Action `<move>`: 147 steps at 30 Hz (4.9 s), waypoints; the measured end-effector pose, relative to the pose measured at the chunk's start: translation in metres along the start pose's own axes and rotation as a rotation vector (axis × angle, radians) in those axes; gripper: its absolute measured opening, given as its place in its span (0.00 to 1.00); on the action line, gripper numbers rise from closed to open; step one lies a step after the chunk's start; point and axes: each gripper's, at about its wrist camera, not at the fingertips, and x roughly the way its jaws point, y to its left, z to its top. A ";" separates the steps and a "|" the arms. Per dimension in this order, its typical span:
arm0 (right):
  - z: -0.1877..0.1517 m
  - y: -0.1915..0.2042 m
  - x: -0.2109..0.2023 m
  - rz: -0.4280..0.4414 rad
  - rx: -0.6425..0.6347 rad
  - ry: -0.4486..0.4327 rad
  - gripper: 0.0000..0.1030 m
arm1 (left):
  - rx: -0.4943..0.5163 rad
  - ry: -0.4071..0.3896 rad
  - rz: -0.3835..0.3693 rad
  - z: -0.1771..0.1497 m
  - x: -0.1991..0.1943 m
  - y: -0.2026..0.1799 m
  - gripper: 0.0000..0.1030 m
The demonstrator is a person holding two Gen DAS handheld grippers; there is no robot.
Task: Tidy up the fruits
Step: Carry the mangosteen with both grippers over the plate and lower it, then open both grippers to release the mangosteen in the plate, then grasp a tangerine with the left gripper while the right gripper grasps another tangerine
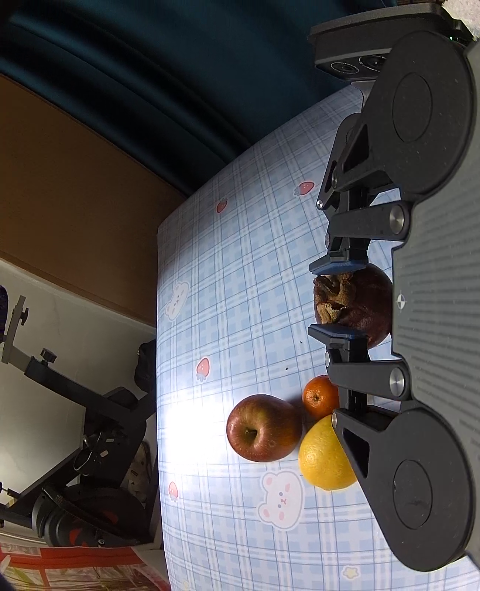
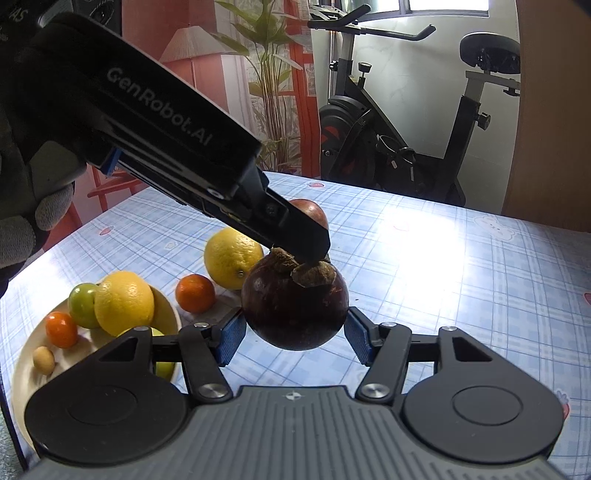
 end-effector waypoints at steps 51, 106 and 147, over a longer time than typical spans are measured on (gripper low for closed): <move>-0.028 0.154 0.041 0.168 -0.142 0.162 0.60 | -0.137 0.023 0.094 -0.102 -0.089 0.089 0.30; 0.000 -0.001 0.024 -0.007 0.035 -0.008 0.54 | -0.105 0.067 0.237 -0.028 -0.007 0.074 0.41; 0.006 -0.002 0.068 0.003 -0.017 0.036 0.38 | -0.137 0.026 0.209 -0.033 -0.026 0.070 0.32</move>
